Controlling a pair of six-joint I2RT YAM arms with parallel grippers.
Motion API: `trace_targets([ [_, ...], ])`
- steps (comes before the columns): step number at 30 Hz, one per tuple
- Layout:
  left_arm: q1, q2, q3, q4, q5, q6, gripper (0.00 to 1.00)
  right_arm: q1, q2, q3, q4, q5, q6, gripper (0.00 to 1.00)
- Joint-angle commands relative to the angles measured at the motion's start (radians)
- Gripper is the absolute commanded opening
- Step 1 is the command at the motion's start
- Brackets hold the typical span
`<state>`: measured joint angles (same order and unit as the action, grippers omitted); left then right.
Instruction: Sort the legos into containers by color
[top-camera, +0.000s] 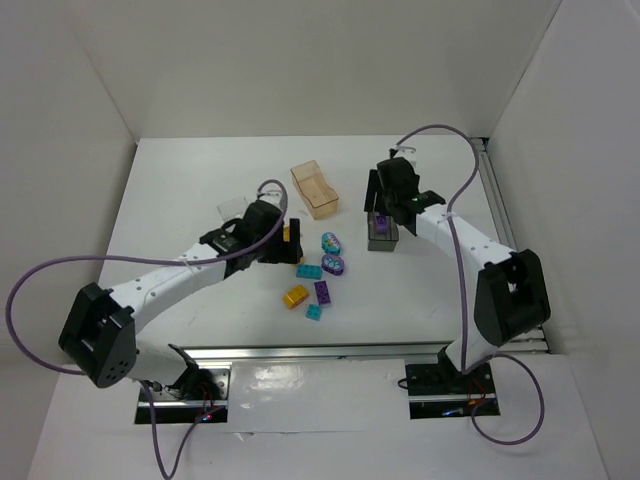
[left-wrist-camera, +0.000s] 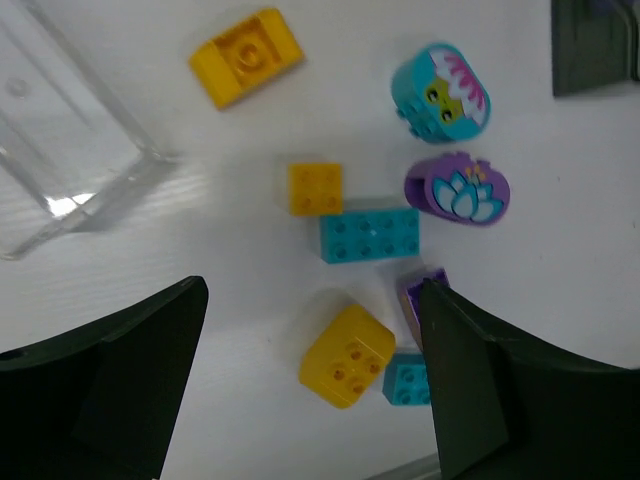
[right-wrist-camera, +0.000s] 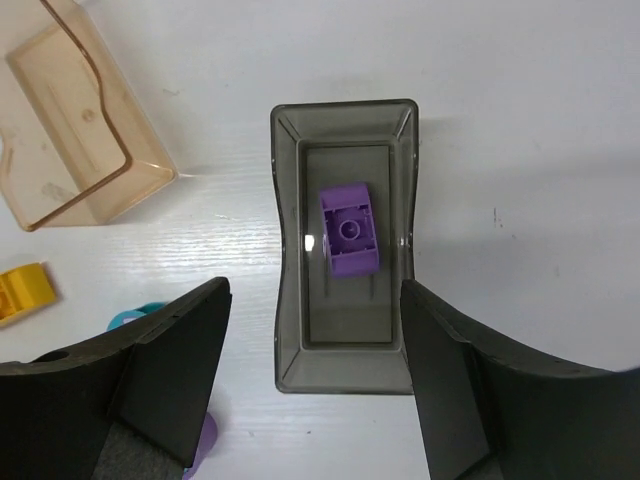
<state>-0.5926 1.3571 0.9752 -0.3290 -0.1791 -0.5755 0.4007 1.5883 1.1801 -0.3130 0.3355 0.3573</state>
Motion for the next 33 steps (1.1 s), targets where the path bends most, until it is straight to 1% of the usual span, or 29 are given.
trace_targets([
  [1, -0.094, 0.063, 0.013, -0.054, 0.015, 0.009, 0.93, -0.005, -0.116, -0.013, -0.012, 0.002, -0.004, 0.76],
  [2, -0.139, 0.095, 0.013, -0.054, 0.003, 0.009, 0.93, -0.005, -0.126, -0.013, -0.012, -0.007, -0.004, 0.76],
  [5, -0.187, 0.122, 0.013, -0.076, -0.029, 0.009, 0.94, -0.005, -0.181, -0.034, -0.038, -0.007, -0.004, 0.77],
  [10, -0.207, 0.171, -0.007, -0.076, -0.03, 0.0, 0.94, 0.004, -0.258, -0.077, -0.049, -0.007, 0.005, 0.82],
  [11, -0.207, 0.171, -0.007, -0.067, -0.03, 0.0, 0.88, 0.004, -0.258, -0.077, -0.049, -0.007, 0.005, 0.82],
  [13, -0.207, 0.192, -0.02, -0.055, -0.03, 0.0, 0.82, 0.004, -0.258, -0.086, -0.06, -0.007, 0.014, 0.82],
  [15, -0.207, 0.204, -0.02, -0.054, -0.019, 0.0, 0.7, 0.004, -0.258, -0.086, -0.06, -0.007, 0.014, 0.82],
  [23, -0.207, 0.223, -0.049, -0.054, -0.019, -0.02, 0.7, 0.004, -0.258, -0.096, -0.06, -0.007, 0.023, 0.82],
  [24, -0.207, 0.223, -0.049, -0.054, -0.019, -0.02, 0.69, 0.004, -0.258, -0.096, -0.06, -0.007, 0.023, 0.82],
  [27, -0.207, 0.232, -0.058, -0.054, -0.01, -0.02, 0.59, 0.004, -0.258, -0.096, -0.06, -0.016, 0.023, 0.82],
  [28, -0.207, 0.232, -0.058, -0.054, -0.01, -0.02, 0.58, 0.004, -0.258, -0.096, -0.06, -0.016, 0.023, 0.82],
  [30, -0.207, 0.232, -0.049, -0.064, -0.01, -0.029, 0.58, 0.004, -0.258, -0.096, -0.06, -0.016, 0.023, 0.82],
  [31, -0.207, 0.232, -0.049, -0.064, -0.01, -0.029, 0.62, 0.004, -0.258, -0.105, -0.06, -0.026, 0.023, 0.82],
  [33, -0.207, 0.221, -0.038, -0.1, -0.019, -0.044, 0.83, 0.004, -0.258, -0.105, -0.06, -0.035, 0.023, 0.83],
])
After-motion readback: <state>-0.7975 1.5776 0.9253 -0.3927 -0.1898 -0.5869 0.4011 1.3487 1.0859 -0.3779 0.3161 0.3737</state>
